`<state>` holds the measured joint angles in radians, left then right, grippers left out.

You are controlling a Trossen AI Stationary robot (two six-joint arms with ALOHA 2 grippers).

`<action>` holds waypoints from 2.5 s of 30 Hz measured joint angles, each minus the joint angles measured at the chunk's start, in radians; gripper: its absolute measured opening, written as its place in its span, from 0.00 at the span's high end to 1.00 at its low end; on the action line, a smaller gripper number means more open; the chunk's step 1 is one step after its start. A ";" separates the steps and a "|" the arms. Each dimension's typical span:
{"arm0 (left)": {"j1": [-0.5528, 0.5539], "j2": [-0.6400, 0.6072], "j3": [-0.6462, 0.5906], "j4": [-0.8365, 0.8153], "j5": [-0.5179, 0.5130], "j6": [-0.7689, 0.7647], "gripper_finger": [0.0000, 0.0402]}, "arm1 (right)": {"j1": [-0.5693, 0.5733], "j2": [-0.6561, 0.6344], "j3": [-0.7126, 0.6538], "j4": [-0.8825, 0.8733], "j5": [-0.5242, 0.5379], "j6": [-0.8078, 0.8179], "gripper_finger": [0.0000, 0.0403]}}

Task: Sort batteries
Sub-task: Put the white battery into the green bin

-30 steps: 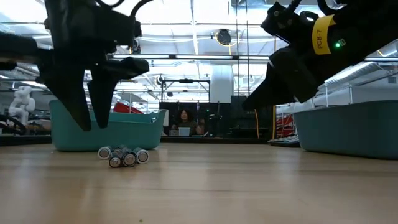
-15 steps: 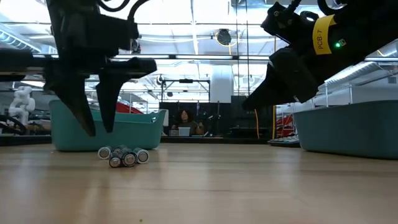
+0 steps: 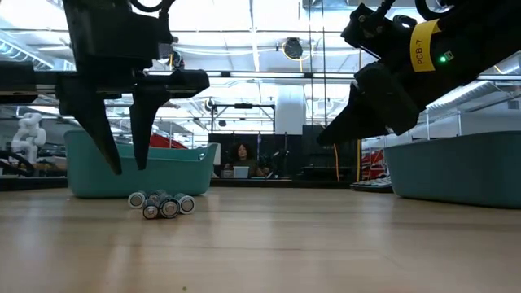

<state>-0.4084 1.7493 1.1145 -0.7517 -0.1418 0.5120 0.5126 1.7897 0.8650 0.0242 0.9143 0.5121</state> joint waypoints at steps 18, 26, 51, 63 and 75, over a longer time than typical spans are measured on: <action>0.000 0.044 0.000 0.005 -0.028 0.021 0.56 | 0.000 0.000 0.000 -0.002 -0.001 0.000 0.88; 0.001 0.044 -0.001 0.008 -0.047 0.071 0.60 | 0.000 0.000 0.000 -0.002 -0.001 0.000 0.88; -0.001 0.143 0.001 0.004 0.010 -0.014 0.89 | 0.000 0.000 0.000 -0.004 -0.003 0.000 0.88; -0.014 0.104 0.166 -0.281 -0.074 -0.306 0.89 | 0.000 0.000 0.000 -0.004 -0.004 0.001 0.88; 0.118 -0.152 0.211 -0.613 -0.251 -0.725 0.89 | 0.006 0.000 0.000 0.002 -0.005 0.008 0.88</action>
<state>-0.2906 1.5972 1.3258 -1.3647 -0.3929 -0.2127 0.5190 1.7897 0.8650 0.0257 0.9098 0.5198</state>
